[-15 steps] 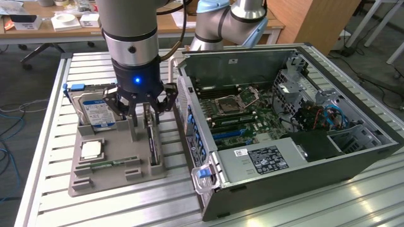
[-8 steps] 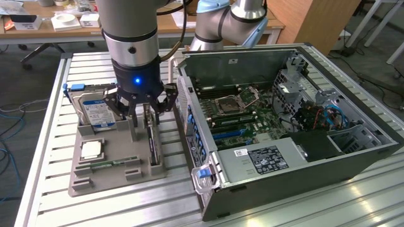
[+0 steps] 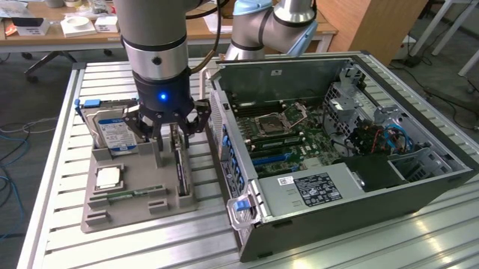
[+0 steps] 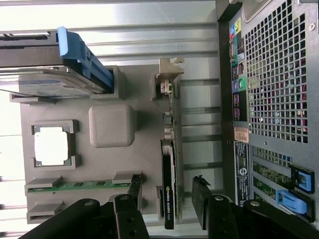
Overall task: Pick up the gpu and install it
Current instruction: 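Pick up the gpu and move the gpu toward the slot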
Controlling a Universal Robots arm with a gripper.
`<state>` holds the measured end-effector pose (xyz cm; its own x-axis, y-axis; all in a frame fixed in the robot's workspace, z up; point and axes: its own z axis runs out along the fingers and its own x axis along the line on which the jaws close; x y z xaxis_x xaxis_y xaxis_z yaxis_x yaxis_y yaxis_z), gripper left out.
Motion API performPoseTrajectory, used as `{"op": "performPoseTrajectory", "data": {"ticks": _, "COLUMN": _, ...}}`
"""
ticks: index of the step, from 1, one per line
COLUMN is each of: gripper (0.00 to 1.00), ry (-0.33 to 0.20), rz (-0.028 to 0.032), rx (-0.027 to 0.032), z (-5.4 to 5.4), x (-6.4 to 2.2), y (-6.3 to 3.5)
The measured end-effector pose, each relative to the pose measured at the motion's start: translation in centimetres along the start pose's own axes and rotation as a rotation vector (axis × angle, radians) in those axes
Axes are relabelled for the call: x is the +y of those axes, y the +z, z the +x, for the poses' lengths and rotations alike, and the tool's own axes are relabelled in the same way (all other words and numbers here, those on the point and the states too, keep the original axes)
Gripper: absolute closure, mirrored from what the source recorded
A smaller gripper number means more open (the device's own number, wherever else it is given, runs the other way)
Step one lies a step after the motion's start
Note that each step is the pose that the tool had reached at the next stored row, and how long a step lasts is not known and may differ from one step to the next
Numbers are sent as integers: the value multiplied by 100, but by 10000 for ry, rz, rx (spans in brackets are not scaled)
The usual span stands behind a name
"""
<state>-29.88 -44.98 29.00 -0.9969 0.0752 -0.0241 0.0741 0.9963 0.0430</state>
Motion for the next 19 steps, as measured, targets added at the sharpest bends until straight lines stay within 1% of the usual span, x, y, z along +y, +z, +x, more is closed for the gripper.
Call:
{"op": "performPoseTrajectory", "data": {"ticks": 8, "gripper": 47, "ry": 0, "rz": -2, "rx": -1, "z": 0, "x": -1, "y": 26}}
{"op": "performPoseTrajectory", "data": {"ticks": 16, "gripper": 47, "ry": 0, "rz": -1, "rx": -1, "z": -7, "x": 0, "y": 29}}
{"op": "performPoseTrajectory", "data": {"ticks": 19, "gripper": 47, "ry": -1, "rz": 8, "rx": 0, "z": -21, "x": 0, "y": 30}}
